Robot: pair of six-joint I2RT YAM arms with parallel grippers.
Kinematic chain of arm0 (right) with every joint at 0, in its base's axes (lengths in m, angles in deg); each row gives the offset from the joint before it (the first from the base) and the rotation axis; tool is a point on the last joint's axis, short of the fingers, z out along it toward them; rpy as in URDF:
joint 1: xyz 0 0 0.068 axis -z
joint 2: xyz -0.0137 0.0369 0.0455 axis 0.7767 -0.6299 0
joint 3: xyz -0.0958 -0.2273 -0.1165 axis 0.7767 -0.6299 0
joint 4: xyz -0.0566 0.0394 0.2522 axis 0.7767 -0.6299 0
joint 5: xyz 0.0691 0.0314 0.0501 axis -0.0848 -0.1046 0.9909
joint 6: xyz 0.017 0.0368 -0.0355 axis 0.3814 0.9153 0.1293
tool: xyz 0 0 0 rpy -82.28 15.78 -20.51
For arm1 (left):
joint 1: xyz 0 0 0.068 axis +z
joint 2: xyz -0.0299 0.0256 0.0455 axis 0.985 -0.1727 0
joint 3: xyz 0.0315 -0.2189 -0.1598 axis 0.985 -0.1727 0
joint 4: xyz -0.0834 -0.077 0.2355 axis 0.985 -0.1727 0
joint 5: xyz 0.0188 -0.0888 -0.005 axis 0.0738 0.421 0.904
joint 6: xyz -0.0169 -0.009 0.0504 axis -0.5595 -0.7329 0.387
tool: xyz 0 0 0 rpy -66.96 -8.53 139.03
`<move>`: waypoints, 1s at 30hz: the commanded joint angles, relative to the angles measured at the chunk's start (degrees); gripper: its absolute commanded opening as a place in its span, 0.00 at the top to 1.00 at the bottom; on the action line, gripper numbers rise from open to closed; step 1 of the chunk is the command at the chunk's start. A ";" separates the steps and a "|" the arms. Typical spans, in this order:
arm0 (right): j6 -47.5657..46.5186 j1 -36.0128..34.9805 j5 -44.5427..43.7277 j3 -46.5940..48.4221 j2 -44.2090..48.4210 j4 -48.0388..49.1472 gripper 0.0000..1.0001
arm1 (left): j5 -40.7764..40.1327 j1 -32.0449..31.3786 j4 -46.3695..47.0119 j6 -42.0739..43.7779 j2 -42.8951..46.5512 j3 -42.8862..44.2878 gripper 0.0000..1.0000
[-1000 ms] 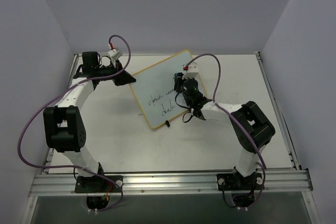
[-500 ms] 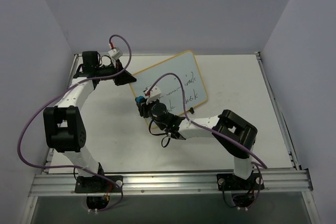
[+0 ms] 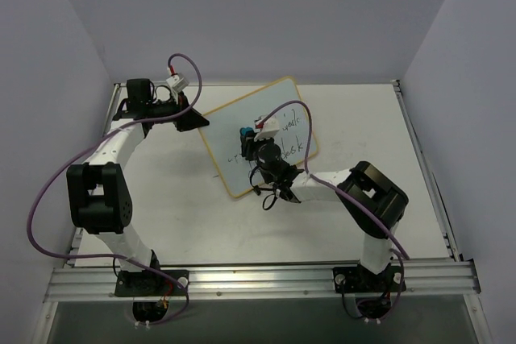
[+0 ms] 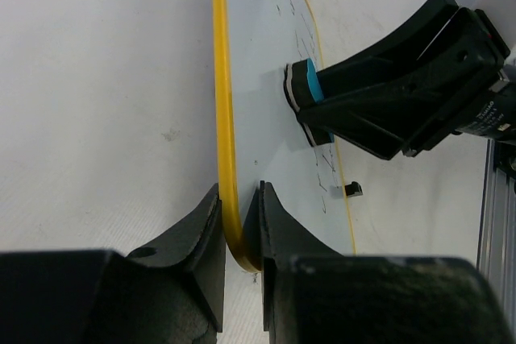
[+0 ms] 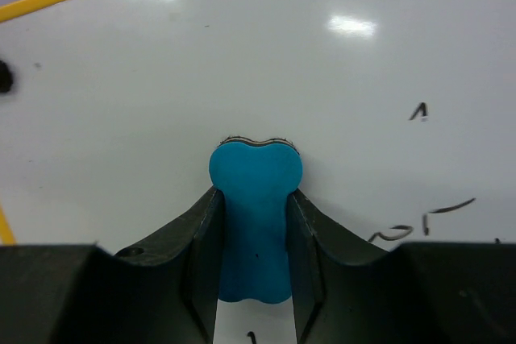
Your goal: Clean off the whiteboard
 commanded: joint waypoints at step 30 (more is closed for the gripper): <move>2.79 0.44 -6.66 -4.18 -3.06 -4.14 1.00 | 6.48 -0.83 6.04 4.41 1.33 1.17 0.98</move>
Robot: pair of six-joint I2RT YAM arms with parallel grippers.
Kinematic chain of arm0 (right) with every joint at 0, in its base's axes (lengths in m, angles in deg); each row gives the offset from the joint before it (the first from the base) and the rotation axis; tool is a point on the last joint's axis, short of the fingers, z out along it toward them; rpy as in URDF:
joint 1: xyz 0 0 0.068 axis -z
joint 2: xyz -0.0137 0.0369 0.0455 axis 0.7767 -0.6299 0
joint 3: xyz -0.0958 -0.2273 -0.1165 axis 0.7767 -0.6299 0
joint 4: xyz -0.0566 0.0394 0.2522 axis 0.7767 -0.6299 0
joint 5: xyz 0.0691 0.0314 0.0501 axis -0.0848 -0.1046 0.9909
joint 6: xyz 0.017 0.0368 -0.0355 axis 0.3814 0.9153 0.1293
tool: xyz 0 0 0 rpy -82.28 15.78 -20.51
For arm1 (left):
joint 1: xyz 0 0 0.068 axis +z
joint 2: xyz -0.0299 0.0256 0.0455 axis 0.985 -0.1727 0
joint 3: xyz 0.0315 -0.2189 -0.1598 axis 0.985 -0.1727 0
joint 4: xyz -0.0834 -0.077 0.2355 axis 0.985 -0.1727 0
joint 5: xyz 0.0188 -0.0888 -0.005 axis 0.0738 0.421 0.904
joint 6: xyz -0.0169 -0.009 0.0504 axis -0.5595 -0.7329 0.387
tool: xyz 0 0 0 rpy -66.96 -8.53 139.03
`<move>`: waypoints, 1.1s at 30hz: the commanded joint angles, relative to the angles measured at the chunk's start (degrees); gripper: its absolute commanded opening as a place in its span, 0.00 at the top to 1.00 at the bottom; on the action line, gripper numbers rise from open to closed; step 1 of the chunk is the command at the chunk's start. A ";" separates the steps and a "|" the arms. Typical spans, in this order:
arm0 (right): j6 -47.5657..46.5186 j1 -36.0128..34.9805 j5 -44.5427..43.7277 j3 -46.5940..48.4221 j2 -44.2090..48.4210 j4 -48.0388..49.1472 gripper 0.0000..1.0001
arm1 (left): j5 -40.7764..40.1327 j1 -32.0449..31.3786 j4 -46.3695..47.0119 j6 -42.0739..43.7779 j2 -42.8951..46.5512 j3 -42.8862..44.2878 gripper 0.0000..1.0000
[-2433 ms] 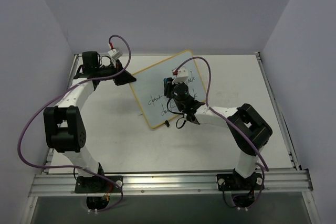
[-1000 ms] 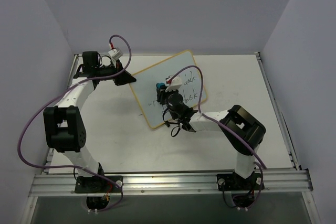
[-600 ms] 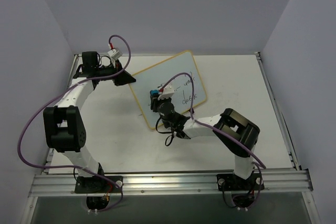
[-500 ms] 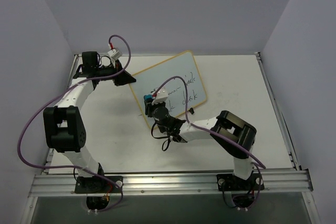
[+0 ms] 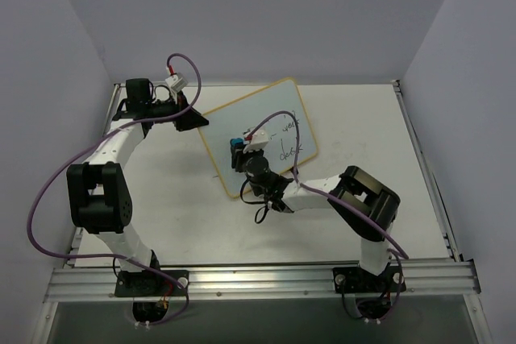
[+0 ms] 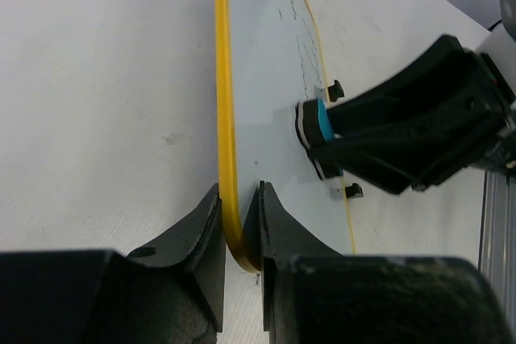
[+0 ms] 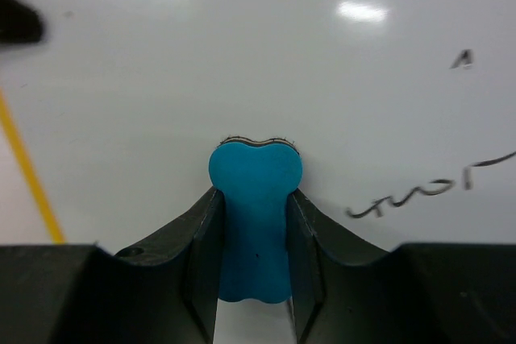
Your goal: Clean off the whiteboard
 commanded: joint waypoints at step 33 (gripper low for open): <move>0.47 -2.23 -1.00 1.22 -5.48 -4.97 1.00 | 5.34 -1.18 4.86 4.69 2.07 0.99 0.98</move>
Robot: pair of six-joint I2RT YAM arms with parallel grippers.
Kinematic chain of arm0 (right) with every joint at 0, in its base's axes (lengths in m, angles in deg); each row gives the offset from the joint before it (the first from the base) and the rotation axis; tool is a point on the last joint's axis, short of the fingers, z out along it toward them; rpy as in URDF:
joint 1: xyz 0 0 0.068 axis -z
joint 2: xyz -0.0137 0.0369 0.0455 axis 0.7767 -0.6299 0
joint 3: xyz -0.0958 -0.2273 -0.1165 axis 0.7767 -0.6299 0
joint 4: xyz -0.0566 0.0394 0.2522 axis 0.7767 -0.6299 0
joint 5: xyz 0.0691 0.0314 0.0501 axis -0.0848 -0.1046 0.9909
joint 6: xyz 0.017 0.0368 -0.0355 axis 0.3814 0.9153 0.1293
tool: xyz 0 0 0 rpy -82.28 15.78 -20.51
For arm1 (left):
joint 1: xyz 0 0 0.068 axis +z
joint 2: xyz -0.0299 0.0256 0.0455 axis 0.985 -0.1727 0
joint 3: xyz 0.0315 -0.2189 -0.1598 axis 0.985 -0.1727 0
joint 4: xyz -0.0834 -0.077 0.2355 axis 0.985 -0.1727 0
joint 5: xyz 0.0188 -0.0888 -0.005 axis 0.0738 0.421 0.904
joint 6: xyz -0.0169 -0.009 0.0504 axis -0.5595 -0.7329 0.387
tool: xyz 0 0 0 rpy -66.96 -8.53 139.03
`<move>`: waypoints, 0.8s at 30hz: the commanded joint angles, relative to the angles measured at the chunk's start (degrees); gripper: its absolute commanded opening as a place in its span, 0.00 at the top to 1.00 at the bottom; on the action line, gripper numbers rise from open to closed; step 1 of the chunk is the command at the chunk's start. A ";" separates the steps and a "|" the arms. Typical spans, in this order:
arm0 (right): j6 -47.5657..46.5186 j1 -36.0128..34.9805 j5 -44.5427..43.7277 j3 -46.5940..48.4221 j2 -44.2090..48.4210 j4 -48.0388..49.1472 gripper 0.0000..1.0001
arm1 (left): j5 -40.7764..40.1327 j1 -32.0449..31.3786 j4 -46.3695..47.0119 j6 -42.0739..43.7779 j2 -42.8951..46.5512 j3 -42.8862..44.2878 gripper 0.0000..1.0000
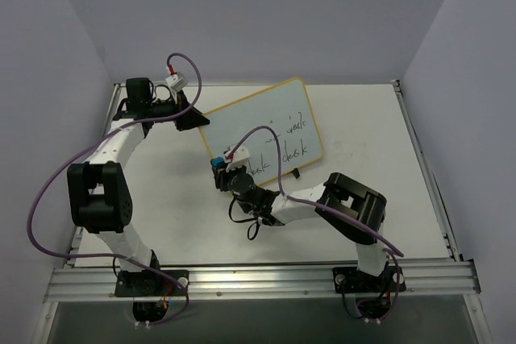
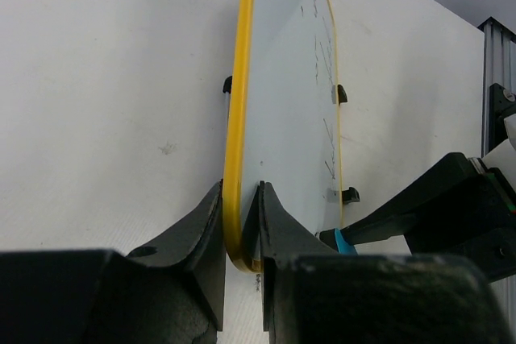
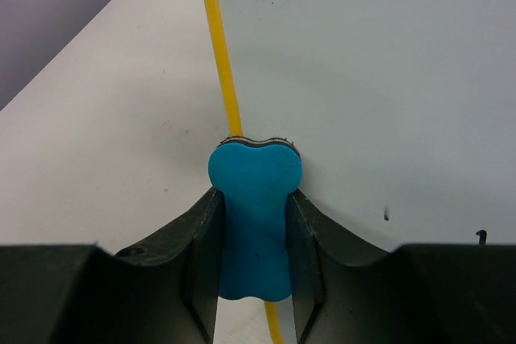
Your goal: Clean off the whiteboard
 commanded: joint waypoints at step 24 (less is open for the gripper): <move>-2.87 28.97 8.28 -1.65 0.81 -13.17 1.00 | 1.75 -1.55 0.54 7.59 3.11 1.63 0.98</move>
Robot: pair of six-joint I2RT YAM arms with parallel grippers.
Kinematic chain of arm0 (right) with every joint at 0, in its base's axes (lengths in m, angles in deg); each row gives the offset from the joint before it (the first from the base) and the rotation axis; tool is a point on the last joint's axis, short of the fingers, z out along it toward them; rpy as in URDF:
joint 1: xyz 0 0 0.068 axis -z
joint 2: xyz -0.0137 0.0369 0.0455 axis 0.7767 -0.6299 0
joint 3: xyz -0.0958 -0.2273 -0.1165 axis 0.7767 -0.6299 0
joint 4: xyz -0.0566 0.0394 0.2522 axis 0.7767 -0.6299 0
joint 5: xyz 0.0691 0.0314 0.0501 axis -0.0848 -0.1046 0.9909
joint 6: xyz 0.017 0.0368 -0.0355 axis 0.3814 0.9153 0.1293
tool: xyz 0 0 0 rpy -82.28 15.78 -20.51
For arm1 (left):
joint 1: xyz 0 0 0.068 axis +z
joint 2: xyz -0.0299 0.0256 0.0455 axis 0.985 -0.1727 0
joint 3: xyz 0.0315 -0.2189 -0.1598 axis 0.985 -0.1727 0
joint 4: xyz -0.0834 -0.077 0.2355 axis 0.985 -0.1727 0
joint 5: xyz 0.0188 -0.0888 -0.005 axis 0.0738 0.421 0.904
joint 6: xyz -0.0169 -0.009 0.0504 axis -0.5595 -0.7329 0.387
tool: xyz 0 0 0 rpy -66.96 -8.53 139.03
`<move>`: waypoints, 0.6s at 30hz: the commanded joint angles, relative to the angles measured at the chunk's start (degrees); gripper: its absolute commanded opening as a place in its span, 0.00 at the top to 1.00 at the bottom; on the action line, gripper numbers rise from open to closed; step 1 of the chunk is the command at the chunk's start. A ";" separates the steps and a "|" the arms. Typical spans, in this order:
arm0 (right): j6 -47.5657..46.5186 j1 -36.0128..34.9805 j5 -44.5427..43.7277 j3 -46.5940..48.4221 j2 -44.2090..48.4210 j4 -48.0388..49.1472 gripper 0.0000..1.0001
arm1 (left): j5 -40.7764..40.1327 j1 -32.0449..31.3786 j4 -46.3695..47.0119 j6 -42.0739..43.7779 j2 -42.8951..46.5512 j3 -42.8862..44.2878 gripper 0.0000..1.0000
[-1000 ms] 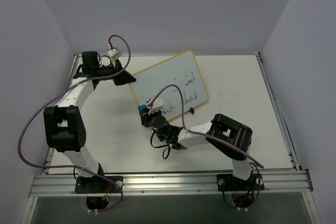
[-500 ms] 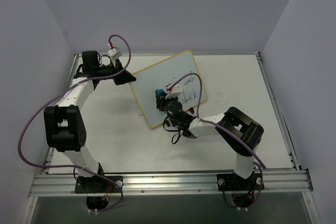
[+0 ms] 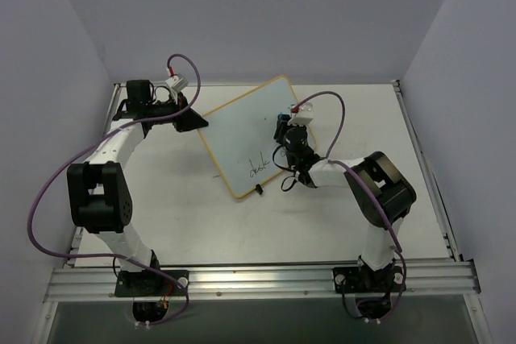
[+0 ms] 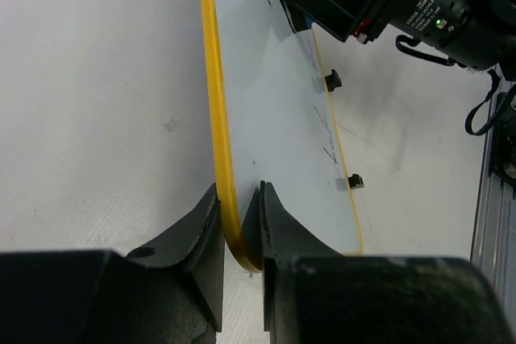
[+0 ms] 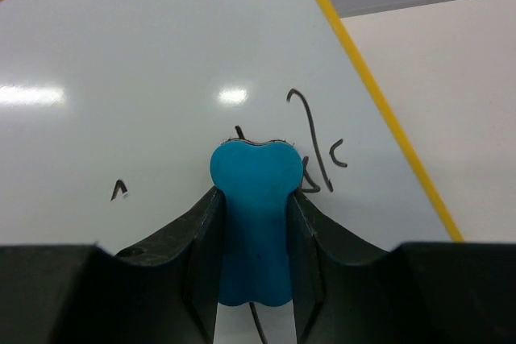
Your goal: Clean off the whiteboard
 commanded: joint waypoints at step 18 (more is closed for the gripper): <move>0.01 -1.94 15.79 14.82 -2.44 -23.28 1.00 | 4.63 -1.93 1.40 9.85 3.19 2.05 0.98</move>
